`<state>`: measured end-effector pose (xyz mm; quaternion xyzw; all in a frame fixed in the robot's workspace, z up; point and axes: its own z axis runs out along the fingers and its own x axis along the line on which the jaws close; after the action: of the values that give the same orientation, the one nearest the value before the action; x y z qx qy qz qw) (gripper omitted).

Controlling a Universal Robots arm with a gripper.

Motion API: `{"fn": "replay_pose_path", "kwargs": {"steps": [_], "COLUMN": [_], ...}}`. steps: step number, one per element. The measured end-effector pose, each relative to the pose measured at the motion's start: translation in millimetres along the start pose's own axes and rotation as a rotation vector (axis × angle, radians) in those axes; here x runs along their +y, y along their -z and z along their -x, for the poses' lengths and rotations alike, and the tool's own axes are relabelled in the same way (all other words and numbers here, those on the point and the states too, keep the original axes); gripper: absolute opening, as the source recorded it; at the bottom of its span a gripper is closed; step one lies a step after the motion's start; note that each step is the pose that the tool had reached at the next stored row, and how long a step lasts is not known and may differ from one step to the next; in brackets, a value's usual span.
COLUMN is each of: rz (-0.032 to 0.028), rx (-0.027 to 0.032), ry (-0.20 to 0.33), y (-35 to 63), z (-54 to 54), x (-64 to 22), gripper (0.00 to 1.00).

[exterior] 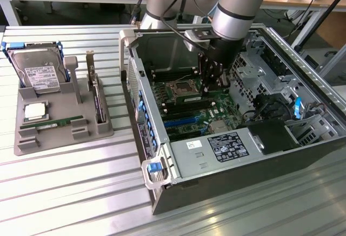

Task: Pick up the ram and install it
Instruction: 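Insert the ram into the slot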

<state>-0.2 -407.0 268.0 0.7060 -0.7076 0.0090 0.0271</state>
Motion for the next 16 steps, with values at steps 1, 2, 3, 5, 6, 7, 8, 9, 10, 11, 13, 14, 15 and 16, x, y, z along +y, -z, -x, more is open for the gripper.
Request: {"fn": "replay_pose_path", "kwargs": {"steps": [1, 2, 3, 5, 6, 7, 8, 9, 10, 11, 13, 14, 15, 16], "rz": [0.0000, 0.0000, 0.0000, 0.0001, 0.0001, 0.0000, 0.0001, 0.0001, 0.0000, 0.0000, 0.0000, 0.0000, 0.0001, 0.0001], "rx": [0.0000, 0.0000, 0.0001, 0.0001, 0.0002, 0.0002, 0.0002, 0.0005, 0.0003, 0.0006, 0.0005, 0.0004, 0.0006, 0.0007], "ry": [0.000, 0.000, 0.000, 0.000, 0.000, 0.000, 0.000, 0.000, 0.000, 0.000, 0.000, 0.000, 0.000, 0.000], "y": [-0.9, -1.7, -4.1, -7.3, -9.0, -10.1, -11.7, -12.6, -13.2, -14.2, -16.5, -17.2, -18.1, -18.9], "z": [-0.5, -0.6, -0.5, -0.3, -0.2, 0.2, 1.7, 3.3, 3.6, 3.8, 5.1, 5.9, 6.6, 7.1], "x": [0.5, 0.7, 1.0, 3.1, 3.8, 3.8, 3.9, 4.3, 5.0, 5.9, 7.4, 7.7, 7.6, 7.6], "gripper": [0.12, 0.12, 0.12, 0.12, 0.12, 0.12, 0.12, 0.12, 0.12, 0.12, 0.12, 0.12, 0.12, 0.12]}}
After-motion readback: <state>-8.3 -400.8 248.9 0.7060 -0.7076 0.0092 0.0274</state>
